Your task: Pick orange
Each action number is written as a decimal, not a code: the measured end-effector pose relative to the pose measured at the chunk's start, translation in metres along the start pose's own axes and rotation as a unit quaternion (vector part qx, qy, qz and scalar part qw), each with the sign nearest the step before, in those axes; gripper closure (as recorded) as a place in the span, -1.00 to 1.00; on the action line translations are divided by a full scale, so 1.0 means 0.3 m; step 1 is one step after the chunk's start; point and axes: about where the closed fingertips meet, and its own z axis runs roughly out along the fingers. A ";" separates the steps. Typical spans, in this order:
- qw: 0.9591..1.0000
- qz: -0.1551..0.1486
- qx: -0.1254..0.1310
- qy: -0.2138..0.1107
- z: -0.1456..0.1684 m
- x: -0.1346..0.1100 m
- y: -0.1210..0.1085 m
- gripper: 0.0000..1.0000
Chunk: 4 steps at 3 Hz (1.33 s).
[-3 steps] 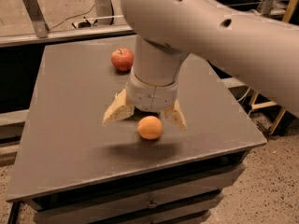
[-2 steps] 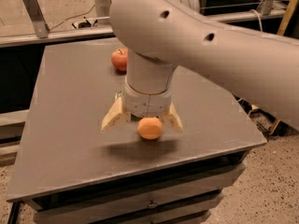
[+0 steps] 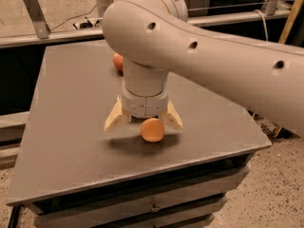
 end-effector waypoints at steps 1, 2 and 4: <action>1.000 0.009 -0.014 -0.003 0.032 0.025 0.035 -0.50; 1.000 0.012 -0.019 -0.004 0.030 0.034 0.054 -0.03; 1.000 0.018 -0.004 0.005 -0.174 0.078 0.036 1.00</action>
Offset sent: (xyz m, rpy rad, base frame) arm 0.0153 -0.0217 -0.0100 -0.0530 0.0199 -0.0296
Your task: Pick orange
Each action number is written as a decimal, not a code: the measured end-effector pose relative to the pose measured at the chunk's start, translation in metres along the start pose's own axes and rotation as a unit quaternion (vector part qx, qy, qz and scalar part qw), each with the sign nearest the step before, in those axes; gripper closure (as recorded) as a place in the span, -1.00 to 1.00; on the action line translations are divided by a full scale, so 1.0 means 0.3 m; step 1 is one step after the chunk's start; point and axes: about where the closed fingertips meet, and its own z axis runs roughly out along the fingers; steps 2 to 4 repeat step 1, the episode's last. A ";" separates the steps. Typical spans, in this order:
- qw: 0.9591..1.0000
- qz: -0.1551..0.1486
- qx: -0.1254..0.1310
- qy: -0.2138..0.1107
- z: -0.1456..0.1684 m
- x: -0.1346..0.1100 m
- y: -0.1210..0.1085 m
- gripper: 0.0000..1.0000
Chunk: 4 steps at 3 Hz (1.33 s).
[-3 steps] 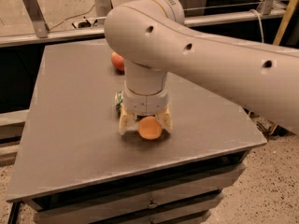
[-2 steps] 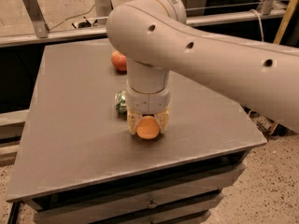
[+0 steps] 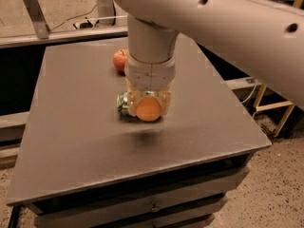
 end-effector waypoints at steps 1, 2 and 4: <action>1.000 0.000 0.000 0.000 0.000 0.000 0.000 1.00; 1.000 0.000 0.000 0.000 0.000 0.000 0.000 1.00; 1.000 0.000 0.000 0.000 0.000 0.000 0.000 1.00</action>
Offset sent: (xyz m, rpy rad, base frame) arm 0.0000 0.0000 0.0000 0.0000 0.0000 0.0000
